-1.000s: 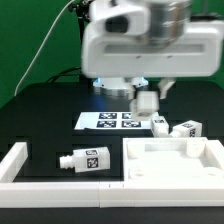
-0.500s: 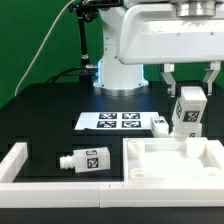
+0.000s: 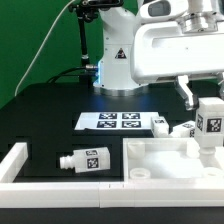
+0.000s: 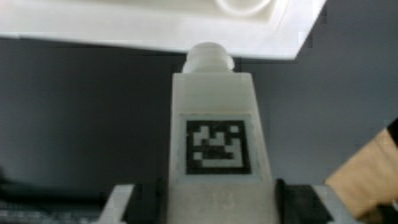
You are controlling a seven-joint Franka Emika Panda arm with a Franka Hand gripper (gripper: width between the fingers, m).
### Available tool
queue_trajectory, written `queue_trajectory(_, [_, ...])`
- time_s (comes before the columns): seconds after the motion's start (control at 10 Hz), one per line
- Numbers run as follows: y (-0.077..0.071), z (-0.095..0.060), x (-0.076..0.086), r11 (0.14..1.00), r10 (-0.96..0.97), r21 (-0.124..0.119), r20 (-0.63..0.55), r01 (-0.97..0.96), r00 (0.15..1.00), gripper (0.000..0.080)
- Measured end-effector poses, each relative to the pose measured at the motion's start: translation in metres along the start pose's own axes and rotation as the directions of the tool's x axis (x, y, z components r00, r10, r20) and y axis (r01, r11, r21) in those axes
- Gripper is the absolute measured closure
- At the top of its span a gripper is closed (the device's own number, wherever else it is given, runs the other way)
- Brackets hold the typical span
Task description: Assemble one leg
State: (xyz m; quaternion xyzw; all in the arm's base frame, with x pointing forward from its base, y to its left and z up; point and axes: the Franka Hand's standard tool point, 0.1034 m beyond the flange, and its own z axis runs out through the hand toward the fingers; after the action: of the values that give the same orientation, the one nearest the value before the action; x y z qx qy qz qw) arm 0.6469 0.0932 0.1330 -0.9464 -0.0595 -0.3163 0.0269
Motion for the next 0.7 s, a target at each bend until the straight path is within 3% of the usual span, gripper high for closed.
queue_trajectory(0.7, [-0.018,0.008,-0.022,1.0,-0.014,0.019,0.091,0.012,0.996,0.0515])
